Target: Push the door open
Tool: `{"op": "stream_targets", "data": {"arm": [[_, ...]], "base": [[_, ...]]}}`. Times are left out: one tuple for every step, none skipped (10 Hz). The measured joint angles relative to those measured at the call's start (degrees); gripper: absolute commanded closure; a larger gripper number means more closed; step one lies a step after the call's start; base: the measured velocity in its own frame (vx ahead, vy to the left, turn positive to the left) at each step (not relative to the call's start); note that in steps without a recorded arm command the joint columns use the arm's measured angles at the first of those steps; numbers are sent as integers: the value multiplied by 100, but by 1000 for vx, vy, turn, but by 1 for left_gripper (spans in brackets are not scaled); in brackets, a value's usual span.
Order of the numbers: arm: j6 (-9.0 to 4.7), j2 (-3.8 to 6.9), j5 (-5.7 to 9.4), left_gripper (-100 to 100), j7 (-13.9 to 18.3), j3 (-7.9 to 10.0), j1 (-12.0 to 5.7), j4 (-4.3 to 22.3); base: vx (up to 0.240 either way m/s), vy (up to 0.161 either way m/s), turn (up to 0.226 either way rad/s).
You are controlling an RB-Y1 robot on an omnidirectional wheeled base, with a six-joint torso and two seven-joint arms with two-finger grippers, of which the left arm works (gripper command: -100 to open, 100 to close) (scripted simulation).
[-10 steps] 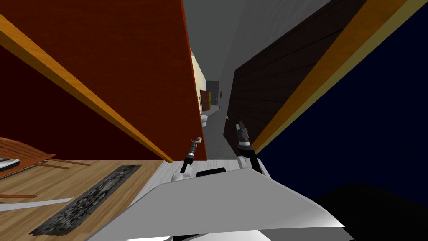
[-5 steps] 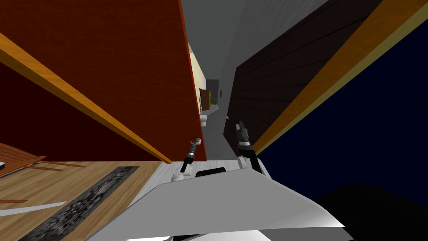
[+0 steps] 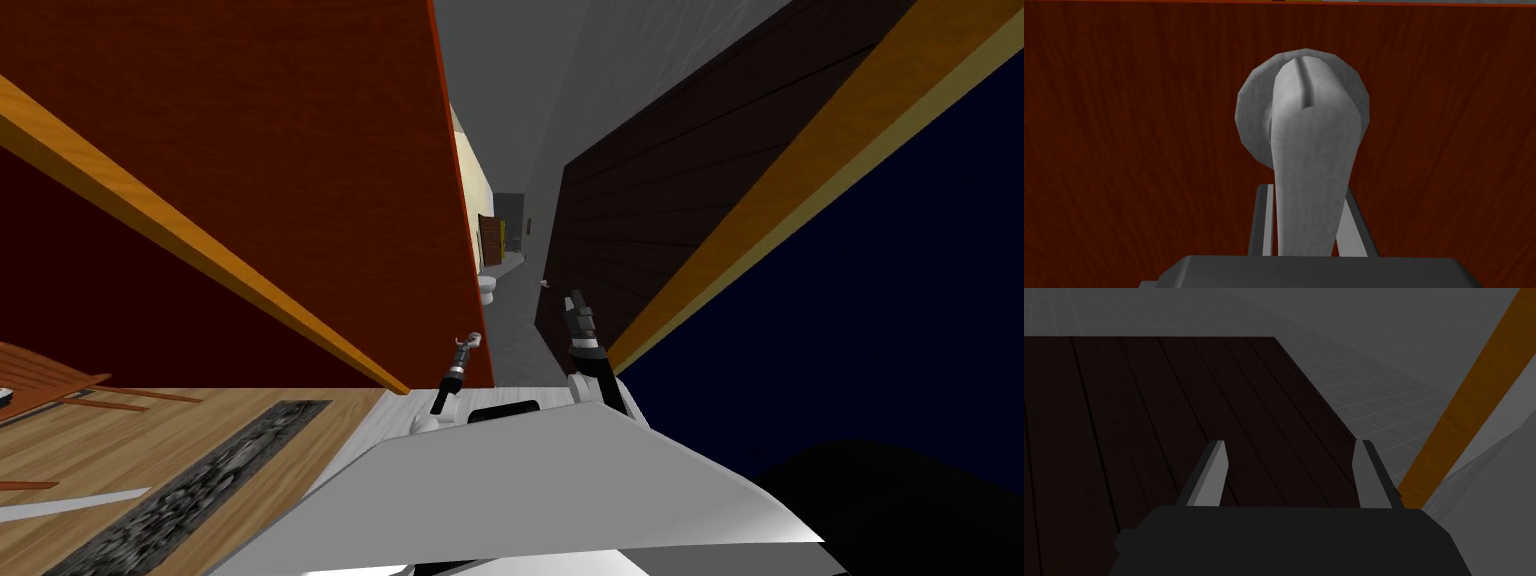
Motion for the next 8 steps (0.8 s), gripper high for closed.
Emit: {"op": "stream_targets", "data": {"arm": [[10, 3, 12, 100, -7, 19, 22, -15], [71, 8, 19, 100, -14, 35, 106, -156], [30, 16, 48, 100, -30, 84, 42, -57], [12, 26, 76, 100, -47, 136, 24, -48], [4, 21, 107, 100, -81, 196, 15, -44], [50, 28, 127, 100, -104, 235, 104, -180], [112, 40, 159, 100, -123, 293, 122, -237], [76, 36, 188, 100, -155, 350, 43, -129]], "base": [[194, -56, 22], [205, -69, 30], [197, -86, 50], [194, -81, 60], [198, -80, 57], [184, -81, 50], [128, -56, 32], [144, -76, 46]]}}
